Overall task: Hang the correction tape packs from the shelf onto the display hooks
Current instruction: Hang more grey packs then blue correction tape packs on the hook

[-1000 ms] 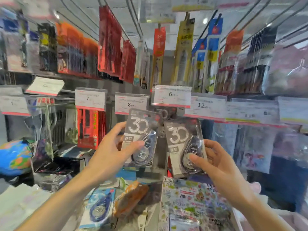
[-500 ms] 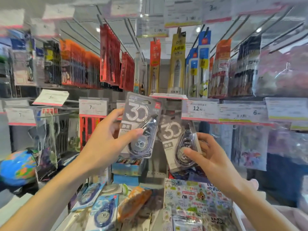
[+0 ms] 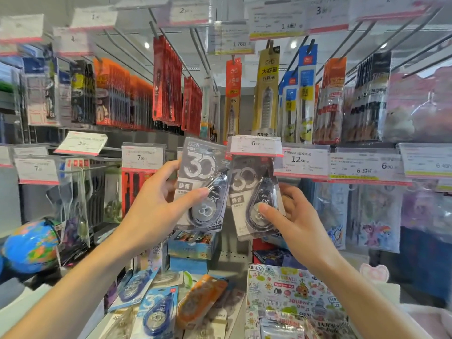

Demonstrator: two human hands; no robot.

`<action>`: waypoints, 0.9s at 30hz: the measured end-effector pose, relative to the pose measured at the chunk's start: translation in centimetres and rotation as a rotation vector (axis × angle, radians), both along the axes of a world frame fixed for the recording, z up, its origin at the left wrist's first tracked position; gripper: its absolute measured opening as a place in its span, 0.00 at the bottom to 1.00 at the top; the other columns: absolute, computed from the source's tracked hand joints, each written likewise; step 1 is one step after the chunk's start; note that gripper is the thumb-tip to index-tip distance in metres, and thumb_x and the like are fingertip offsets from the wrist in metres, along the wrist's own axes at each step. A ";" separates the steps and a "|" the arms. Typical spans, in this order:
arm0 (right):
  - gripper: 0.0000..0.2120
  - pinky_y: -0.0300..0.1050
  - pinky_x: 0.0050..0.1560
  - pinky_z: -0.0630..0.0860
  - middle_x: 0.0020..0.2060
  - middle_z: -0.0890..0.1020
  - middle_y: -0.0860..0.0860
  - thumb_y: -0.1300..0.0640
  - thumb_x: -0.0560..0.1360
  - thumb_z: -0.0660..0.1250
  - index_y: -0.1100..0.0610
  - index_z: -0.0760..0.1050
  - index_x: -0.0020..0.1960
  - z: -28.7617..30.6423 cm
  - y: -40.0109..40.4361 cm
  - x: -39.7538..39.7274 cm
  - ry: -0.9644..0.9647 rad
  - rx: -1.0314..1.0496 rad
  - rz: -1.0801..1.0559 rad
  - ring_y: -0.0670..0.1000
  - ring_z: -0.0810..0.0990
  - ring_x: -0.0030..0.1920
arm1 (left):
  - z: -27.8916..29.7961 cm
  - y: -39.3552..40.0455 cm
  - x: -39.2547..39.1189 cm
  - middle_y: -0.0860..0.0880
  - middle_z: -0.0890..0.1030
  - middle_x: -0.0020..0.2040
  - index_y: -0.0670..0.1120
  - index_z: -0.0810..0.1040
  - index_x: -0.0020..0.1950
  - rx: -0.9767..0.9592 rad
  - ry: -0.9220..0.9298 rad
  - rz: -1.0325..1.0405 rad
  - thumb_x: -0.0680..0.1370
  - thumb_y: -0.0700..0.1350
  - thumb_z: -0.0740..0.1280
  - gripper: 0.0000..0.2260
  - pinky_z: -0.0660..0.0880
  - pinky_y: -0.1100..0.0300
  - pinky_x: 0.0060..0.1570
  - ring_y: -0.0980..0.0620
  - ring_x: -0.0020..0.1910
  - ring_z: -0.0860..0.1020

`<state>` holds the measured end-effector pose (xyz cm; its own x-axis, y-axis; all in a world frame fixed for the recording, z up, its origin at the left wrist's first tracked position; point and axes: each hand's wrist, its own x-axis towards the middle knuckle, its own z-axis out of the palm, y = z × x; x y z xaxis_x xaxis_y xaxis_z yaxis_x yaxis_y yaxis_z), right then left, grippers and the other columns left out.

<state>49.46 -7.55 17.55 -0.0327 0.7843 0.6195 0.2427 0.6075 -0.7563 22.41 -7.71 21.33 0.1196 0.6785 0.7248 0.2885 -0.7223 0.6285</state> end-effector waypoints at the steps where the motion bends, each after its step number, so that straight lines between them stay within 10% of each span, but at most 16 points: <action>1: 0.20 0.46 0.58 0.81 0.55 0.87 0.38 0.49 0.81 0.71 0.43 0.69 0.69 0.0 0.1 -0.1 0.005 -0.005 -0.008 0.43 0.87 0.55 | -0.1 0.1 -0.1 0.62 0.86 0.58 0.65 0.75 0.66 -0.001 -0.004 0.002 0.71 0.62 0.74 0.24 0.78 0.48 0.62 0.59 0.57 0.85; 11: 0.25 0.35 0.60 0.74 0.57 0.72 0.19 0.45 0.81 0.70 0.31 0.62 0.72 -0.8 2.0 -1.5 -0.005 0.027 -0.217 0.29 0.75 0.63 | -1.2 1.3 0.2 0.64 0.86 0.57 0.65 0.77 0.63 0.000 -0.090 0.021 0.74 0.57 0.75 0.18 0.78 0.66 0.50 0.63 0.55 0.84; 16: 0.28 0.32 0.36 0.73 0.64 0.79 0.45 0.50 0.82 0.68 0.39 0.61 0.78 -0.6 5.6 -2.6 0.037 -0.015 -0.292 0.44 0.81 0.45 | -1.6 2.3 0.4 0.62 0.86 0.57 0.60 0.77 0.65 0.003 -0.148 0.042 0.77 0.51 0.75 0.18 0.77 0.59 0.55 0.63 0.56 0.84; 19: 0.27 0.40 0.44 0.76 0.72 0.76 0.48 0.51 0.83 0.67 0.41 0.60 0.78 -0.2 7.8 -3.1 0.035 -0.065 -0.313 0.50 0.81 0.49 | -1.5 2.7 0.6 0.65 0.86 0.56 0.60 0.78 0.64 0.002 -0.161 0.053 0.77 0.50 0.75 0.17 0.76 0.69 0.50 0.66 0.55 0.83; 22: 0.31 0.50 0.67 0.73 0.78 0.69 0.48 0.49 0.83 0.67 0.44 0.57 0.82 0.1 9.6 -3.2 -0.018 -0.121 -0.361 0.56 0.75 0.73 | -1.4 2.9 0.6 0.67 0.86 0.54 0.61 0.78 0.63 -0.009 -0.171 0.048 0.78 0.50 0.74 0.16 0.74 0.79 0.44 0.69 0.53 0.82; 27: 0.35 0.56 0.66 0.76 0.79 0.69 0.51 0.47 0.83 0.66 0.47 0.52 0.84 0.6 11.2 -2.5 -0.169 -0.175 -0.435 0.60 0.73 0.75 | -1.5 2.9 0.5 0.68 0.85 0.54 0.61 0.78 0.64 -0.012 -0.170 0.043 0.78 0.50 0.74 0.16 0.72 0.81 0.44 0.70 0.54 0.81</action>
